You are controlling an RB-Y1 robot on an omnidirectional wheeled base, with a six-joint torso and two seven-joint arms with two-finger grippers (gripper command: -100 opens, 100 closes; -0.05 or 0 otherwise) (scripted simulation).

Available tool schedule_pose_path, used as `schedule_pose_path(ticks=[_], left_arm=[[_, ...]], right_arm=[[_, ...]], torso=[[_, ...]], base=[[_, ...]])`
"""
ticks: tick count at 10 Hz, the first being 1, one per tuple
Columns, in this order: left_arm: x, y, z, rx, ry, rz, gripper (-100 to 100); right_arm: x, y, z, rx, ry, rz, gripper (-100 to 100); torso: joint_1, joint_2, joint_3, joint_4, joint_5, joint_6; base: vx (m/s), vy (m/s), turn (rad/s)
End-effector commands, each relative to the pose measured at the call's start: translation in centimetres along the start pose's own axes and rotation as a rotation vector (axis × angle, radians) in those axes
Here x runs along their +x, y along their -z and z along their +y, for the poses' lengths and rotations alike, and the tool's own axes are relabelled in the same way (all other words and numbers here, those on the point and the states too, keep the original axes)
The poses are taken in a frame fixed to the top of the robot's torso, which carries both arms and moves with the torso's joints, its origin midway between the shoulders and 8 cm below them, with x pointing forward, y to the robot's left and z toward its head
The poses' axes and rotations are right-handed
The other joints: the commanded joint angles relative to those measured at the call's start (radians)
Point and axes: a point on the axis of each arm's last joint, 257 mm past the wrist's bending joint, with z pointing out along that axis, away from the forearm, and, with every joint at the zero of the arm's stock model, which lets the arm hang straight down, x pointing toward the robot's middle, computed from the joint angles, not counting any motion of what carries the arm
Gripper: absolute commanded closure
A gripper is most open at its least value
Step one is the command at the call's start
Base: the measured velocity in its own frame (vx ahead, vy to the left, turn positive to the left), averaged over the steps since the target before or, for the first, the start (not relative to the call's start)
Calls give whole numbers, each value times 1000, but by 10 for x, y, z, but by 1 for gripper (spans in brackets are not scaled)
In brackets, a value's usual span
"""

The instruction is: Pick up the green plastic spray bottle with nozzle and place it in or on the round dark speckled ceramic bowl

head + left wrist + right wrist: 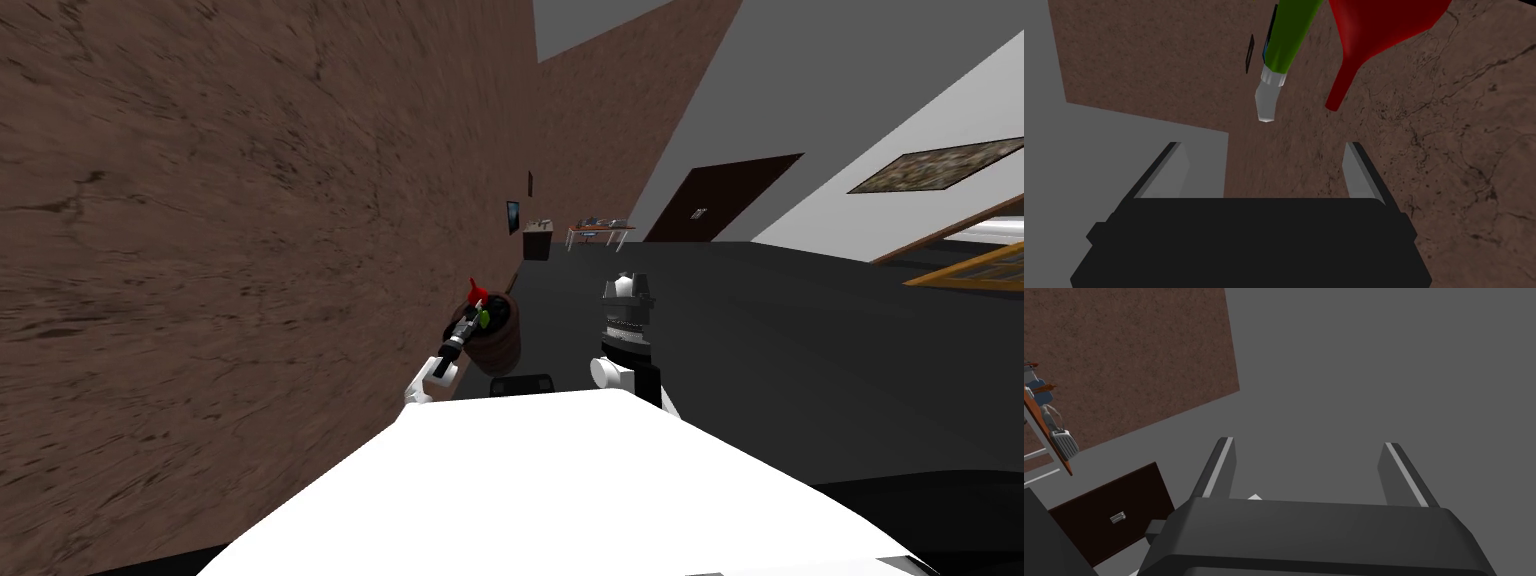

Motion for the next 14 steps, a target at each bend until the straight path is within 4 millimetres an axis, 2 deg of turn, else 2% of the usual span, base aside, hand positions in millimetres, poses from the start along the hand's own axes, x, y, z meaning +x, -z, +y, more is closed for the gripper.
schedule_pose_path(ticks=[1, 6, 10, 11, 12, 13, 14], left_arm=[[15, 0, 7, 0, -54, 41, -100], [54, 5, 29, 7, -195, 154, -100], [75, 11, 43, 19, -284, 221, -100], [72, 11, 41, 16, -269, 211, -100], [73, 11, 41, 17, -272, 213, 0], [77, 10, 39, 15, -271, 213, -100], [75, 11, 40, 15, -270, 213, -100]], right_arm=[[0, 0, 0, 0, 0, 0, 0], [0, 0, 0, 0, 0, 0, 0], [0, 0, 0, 0, 0, 0, 0], [0, 0, 0, 0, 0, 0, 0], [0, 0, 0, 0, 0, 0, 0], [0, 0, 0, 0, 0, 0, 0], [0, 0, 0, 0, 0, 0, 0]], torso=[[0, 0, 0, 0, 0, 0], [0, -1, -1, 0, 0, 0], [1, 3, 2, 1, 0, 0], [1, 3, 2, 1, 0, 0], [0, 3, 1, 1, 0, 0], [0, 2, 1, 1, 0, 0], [-2, 1, 1, 0, 0, -1]], base=[[45, 1, -92], [44, 4, -62], [-9, 12, -33], [0, 0, 0], [0, 0, 0], [19, -25, 68], [8, -15, 33]])
